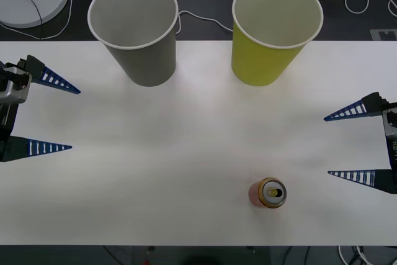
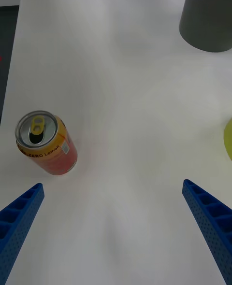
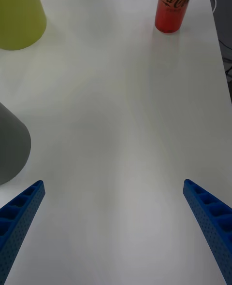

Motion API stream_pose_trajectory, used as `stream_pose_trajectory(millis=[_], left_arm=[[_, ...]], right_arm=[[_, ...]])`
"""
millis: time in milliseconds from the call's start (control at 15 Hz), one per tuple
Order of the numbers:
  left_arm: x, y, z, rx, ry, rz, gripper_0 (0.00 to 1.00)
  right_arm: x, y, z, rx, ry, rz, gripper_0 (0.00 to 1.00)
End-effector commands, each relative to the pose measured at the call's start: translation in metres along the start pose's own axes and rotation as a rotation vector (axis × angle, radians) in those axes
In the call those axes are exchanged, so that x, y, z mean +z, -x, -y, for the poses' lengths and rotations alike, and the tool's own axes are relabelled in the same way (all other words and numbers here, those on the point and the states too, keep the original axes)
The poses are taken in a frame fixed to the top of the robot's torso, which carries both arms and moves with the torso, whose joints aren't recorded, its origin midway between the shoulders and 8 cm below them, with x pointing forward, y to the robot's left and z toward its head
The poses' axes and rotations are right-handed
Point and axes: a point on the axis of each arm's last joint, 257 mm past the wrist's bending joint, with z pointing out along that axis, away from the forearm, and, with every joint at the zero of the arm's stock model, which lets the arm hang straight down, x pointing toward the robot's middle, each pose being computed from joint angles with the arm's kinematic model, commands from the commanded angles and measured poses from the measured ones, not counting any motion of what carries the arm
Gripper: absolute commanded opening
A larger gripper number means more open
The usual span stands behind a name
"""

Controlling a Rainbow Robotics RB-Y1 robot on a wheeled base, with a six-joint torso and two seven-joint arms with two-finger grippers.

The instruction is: Put the can into the green bin and the plastic bottle into the gray bin

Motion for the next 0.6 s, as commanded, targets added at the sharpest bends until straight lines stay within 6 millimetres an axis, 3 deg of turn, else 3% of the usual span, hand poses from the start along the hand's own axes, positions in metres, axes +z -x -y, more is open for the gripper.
stream_pose_trajectory(millis=[67, 200, 267, 600], left_arm=[[0.0, 0.0, 0.0, 0.0, 0.0, 0.0, 1.0], [0.0, 0.0, 0.0, 0.0, 0.0, 0.0, 1.0], [0.0, 0.0, 0.0, 0.0, 0.0, 0.0, 1.0], [0.0, 0.0, 0.0, 0.0, 0.0, 0.0, 1.0]], right_arm=[[0.0, 0.0, 0.0, 0.0, 0.0, 0.0, 1.0], [0.0, 0.0, 0.0, 0.0, 0.0, 0.0, 1.0], [0.0036, -0.0017, -0.0092, 0.023, 0.018, 0.014, 1.0], [0.0008, -0.0001, -0.0078, 0.016, 0.018, 0.031, 1.0]])
